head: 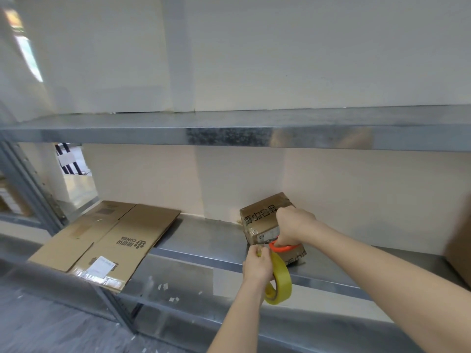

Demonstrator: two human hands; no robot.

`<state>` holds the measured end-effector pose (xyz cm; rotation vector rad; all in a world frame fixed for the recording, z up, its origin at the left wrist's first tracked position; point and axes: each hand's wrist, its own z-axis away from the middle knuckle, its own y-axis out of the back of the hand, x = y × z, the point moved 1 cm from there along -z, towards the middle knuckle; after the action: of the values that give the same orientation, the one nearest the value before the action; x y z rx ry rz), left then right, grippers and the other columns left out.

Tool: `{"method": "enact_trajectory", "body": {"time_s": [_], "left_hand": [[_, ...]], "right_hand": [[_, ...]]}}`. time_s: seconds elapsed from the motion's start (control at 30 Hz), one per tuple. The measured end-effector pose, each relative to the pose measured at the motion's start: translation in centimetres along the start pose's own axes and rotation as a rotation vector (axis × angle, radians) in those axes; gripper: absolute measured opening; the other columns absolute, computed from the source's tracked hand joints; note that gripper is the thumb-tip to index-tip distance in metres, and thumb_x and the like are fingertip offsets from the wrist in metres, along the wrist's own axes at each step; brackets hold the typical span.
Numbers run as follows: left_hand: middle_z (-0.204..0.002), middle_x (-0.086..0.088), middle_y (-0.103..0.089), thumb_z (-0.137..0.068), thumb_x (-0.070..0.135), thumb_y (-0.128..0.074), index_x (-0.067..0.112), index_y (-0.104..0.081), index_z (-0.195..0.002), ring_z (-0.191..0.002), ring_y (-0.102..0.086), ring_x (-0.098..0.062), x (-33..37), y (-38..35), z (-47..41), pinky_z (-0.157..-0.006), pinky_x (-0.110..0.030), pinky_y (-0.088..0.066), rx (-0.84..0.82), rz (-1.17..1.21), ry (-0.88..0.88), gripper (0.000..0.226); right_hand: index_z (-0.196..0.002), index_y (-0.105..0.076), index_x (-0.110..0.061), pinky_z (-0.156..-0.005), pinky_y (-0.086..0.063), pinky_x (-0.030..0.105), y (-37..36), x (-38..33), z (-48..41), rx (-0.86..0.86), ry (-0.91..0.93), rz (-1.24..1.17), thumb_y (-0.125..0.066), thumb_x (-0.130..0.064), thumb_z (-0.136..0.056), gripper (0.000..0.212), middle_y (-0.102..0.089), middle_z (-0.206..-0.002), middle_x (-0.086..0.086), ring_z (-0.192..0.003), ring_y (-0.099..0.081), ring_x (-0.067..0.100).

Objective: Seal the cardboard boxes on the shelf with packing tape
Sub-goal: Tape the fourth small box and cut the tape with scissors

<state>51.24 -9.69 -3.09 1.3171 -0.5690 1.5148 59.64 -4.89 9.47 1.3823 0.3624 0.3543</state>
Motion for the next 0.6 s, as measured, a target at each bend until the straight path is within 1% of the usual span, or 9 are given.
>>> {"method": "enact_trajectory", "body": {"time_s": [0.07, 0.1, 0.17, 0.23, 0.3, 0.33, 0.4, 0.5, 0.6], "left_hand": [[-0.105, -0.013, -0.060, -0.098, 0.035, -0.036, 0.031, -0.050, -0.090, -0.084, -0.054, -0.024, -0.05, 0.30, -0.08, -0.065, -0.031, -0.051, 0.013, -0.006, -0.004, 0.018], [-0.105, -0.012, -0.060, -0.098, 0.035, -0.036, 0.032, -0.050, -0.088, -0.088, -0.057, -0.026, -0.13, 0.42, -0.10, -0.074, -0.036, -0.053, 0.020, -0.005, 0.000, 0.018], [-0.106, -0.013, -0.060, -0.097, 0.035, -0.036, 0.031, -0.052, -0.091, -0.096, -0.060, -0.029, -0.22, 0.65, -0.03, -0.082, -0.040, -0.054, 0.032, -0.005, 0.013, 0.017], [-0.102, -0.011, -0.061, -0.098, 0.033, -0.036, 0.027, -0.053, -0.097, -0.085, -0.061, -0.024, -0.46, 0.78, -0.13, -0.070, -0.034, -0.056, 0.042, 0.006, 0.018, 0.018], [-0.090, -0.008, -0.060, -0.100, 0.030, -0.035, 0.021, -0.053, -0.099, -0.064, -0.056, -0.018, -0.56, 0.95, -0.27, -0.054, -0.025, -0.047, 0.045, 0.053, 0.027, 0.020], [-0.084, -0.007, -0.059, -0.101, 0.030, -0.035, 0.020, -0.053, -0.098, -0.058, -0.053, -0.016, -0.43, 0.96, -0.35, -0.052, -0.024, -0.043, 0.050, 0.064, 0.028, 0.021], [-0.080, -0.008, -0.057, -0.102, 0.030, -0.035, 0.019, -0.052, -0.091, -0.057, -0.051, -0.017, -0.44, 0.82, -0.61, -0.050, -0.023, -0.042, 0.065, 0.050, 0.031, 0.023], [-0.082, -0.008, -0.056, -0.102, 0.028, -0.033, 0.020, -0.049, -0.085, -0.065, -0.051, -0.019, -0.41, 0.65, -0.67, -0.049, -0.023, -0.041, 0.075, 0.032, 0.040, 0.025], [-0.082, -0.008, -0.055, -0.102, 0.027, -0.034, 0.020, -0.049, -0.082, -0.069, -0.053, -0.021, -0.11, 0.46, -0.48, -0.055, -0.025, -0.044, 0.078, 0.025, 0.053, 0.026]], "right_hand": [[-0.104, -0.053, -0.013, -0.071, -0.042, 0.029, -0.13, -0.16, -0.13, 0.008, 0.006, 0.000, -0.076, -0.043, -0.076, 0.048, -0.058, -0.107, 0.005, -0.107, -0.059, 0.027], [-0.104, -0.055, -0.012, -0.071, -0.042, 0.029, -0.25, -0.13, -0.22, -0.001, 0.004, -0.008, -0.076, -0.043, -0.076, 0.047, -0.059, -0.106, 0.004, -0.106, -0.060, 0.027], [-0.082, -0.051, -0.011, -0.067, -0.042, 0.029, -0.51, 0.09, -0.40, -0.035, 0.017, -0.032, -0.075, -0.044, -0.076, 0.042, -0.054, -0.086, 0.001, -0.091, -0.060, 0.027], [-0.064, -0.041, -0.012, -0.059, -0.039, 0.027, -0.73, 0.30, -0.53, -0.076, 0.027, -0.046, -0.075, -0.047, -0.076, 0.050, -0.044, -0.067, -0.001, -0.070, -0.052, 0.023], [-0.060, -0.040, -0.013, -0.055, -0.037, 0.026, -0.75, 0.31, -0.46, -0.104, 0.028, -0.049, -0.072, -0.048, -0.077, 0.051, -0.042, -0.061, 0.001, -0.063, -0.047, 0.021], [-0.060, -0.041, -0.013, -0.055, -0.038, 0.026, -0.60, 0.36, -0.41, -0.118, 0.021, -0.055, -0.071, -0.048, -0.078, 0.049, -0.043, -0.062, 0.001, -0.063, -0.048, 0.021], [-0.061, -0.045, -0.012, -0.054, -0.039, 0.024, -0.37, 0.41, -0.35, -0.143, 0.010, -0.071, -0.068, -0.045, -0.081, 0.044, -0.047, -0.063, 0.002, -0.062, -0.050, 0.020], [-0.057, -0.050, -0.012, -0.044, -0.037, 0.022, -0.45, 0.50, -0.57, -0.198, -0.006, -0.113, -0.065, -0.041, -0.082, 0.041, -0.052, -0.056, 0.004, -0.049, -0.047, 0.017], [-0.056, -0.054, -0.011, -0.046, -0.039, 0.022, -0.76, 0.69, -0.79, -0.240, -0.039, -0.160, -0.062, -0.046, -0.081, 0.044, -0.053, -0.041, 0.001, -0.044, -0.048, 0.017]]}}
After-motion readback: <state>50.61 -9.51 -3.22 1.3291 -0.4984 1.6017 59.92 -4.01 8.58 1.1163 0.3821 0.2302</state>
